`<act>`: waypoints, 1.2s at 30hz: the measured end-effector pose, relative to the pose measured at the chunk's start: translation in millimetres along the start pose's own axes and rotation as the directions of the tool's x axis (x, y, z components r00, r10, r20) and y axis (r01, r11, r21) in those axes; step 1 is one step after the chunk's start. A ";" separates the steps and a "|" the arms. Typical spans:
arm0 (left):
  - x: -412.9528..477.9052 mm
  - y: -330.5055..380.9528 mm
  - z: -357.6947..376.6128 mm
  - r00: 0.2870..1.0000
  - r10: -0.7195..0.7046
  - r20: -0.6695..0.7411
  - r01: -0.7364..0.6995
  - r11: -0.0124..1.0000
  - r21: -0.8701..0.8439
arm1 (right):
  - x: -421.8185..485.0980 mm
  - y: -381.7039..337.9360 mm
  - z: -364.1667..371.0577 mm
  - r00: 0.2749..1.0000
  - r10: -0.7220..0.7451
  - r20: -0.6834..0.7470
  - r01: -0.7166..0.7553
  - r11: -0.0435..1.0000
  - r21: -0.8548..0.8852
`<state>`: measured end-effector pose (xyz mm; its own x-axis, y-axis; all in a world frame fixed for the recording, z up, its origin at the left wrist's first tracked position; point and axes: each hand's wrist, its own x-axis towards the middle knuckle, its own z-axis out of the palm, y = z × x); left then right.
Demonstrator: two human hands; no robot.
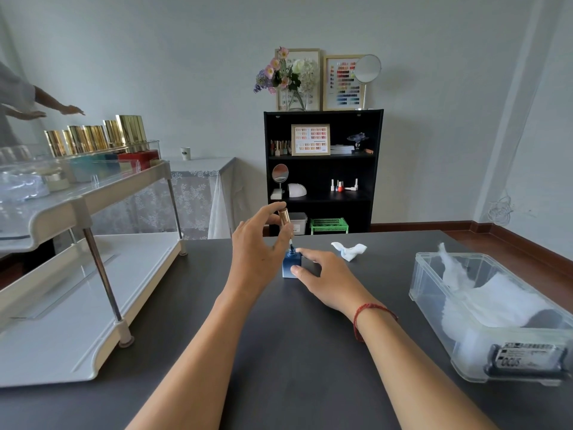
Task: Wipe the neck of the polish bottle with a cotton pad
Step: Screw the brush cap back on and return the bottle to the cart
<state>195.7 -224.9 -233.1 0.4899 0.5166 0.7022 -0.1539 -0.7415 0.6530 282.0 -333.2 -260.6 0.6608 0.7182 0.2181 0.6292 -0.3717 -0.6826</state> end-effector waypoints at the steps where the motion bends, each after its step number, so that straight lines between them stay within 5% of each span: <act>1: -0.1 -0.7 0.3 1.000 0.001 0.011 -0.001 1.000 -0.001 | 0.0 -0.2 0.0 1.000 0.002 0.000 -0.002 1.000 -0.001; 25: -3.3 -12.1 4.9 0.988 -0.022 0.153 0.013 0.998 0.057 | 2.5 2.8 1.1 1.000 -0.001 0.000 0.001 1.000 0.016; 36: -1.6 -16.3 4.3 0.984 -0.056 0.170 0.049 0.998 0.046 | 11.0 10.1 11.6 0.996 -0.079 -0.048 0.062 0.959 -0.276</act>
<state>201.1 -215.4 -246.1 0.6365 0.4768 0.6063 -0.0906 -0.7344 0.6727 290.9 -322.2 -273.1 0.6281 0.7163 0.3041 0.7578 -0.4742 -0.4482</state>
